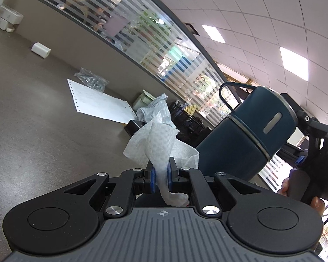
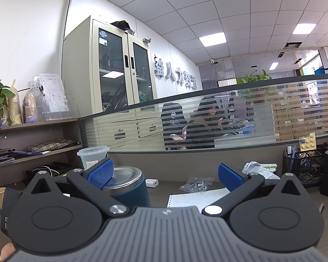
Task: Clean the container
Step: 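Rub the wipe in the left gripper around the bottle's shoulder below the lid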
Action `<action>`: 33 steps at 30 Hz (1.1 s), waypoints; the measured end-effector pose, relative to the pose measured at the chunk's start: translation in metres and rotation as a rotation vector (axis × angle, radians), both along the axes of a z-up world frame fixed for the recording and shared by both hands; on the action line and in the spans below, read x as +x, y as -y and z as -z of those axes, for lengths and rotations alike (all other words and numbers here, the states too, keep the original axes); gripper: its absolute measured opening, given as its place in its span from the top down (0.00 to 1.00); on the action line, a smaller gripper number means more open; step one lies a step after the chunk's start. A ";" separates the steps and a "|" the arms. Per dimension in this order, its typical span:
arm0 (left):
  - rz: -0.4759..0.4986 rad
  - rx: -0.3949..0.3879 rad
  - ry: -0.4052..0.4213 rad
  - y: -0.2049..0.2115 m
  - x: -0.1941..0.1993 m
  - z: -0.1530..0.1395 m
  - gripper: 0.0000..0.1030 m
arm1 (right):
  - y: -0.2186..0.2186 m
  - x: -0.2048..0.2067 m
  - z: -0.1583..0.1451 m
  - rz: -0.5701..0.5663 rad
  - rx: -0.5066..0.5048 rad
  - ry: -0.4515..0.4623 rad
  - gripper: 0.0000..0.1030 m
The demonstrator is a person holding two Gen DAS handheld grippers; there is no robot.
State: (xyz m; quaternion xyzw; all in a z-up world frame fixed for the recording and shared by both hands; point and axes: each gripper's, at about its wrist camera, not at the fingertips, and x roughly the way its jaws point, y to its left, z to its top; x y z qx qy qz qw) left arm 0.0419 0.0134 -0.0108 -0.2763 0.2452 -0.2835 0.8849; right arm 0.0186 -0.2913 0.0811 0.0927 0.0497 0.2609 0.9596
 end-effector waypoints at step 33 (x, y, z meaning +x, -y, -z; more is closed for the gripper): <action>-0.008 0.078 -0.013 0.008 0.003 0.009 0.88 | -0.002 0.000 -0.004 -0.001 0.001 -0.001 0.00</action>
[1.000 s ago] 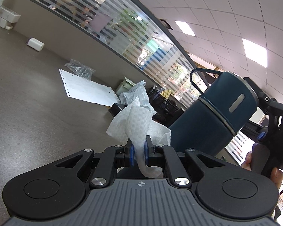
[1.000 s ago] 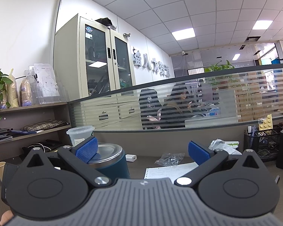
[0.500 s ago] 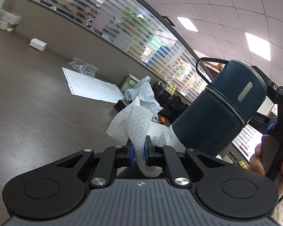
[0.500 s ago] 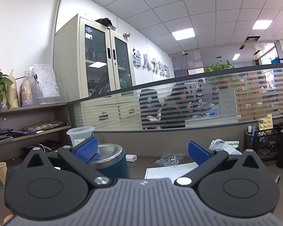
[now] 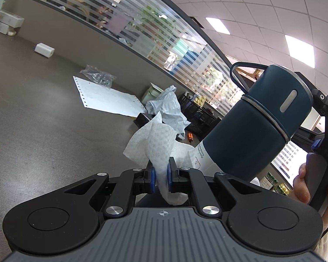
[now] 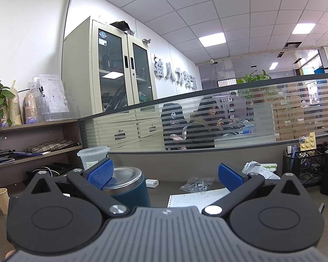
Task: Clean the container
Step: 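Rub the wipe in the left gripper around the bottle's shoulder below the lid, then wipe down the bottle's side again with the left gripper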
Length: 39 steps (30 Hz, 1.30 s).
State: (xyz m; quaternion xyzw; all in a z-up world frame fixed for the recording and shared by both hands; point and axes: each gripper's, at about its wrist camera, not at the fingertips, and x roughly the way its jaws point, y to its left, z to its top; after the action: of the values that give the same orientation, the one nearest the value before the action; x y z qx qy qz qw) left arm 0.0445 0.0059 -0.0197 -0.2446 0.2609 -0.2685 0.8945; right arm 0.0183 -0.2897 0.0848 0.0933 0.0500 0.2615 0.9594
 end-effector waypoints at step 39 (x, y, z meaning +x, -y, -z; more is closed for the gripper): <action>0.000 0.080 -0.138 0.006 0.015 0.027 0.88 | 0.000 -0.001 -0.001 0.000 0.001 0.000 0.00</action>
State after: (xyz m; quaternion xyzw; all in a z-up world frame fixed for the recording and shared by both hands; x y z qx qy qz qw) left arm 0.0598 -0.0001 -0.0471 -0.2265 0.3323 -0.2402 0.8835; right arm 0.0171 -0.2897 0.0856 0.0937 0.0498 0.2614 0.9594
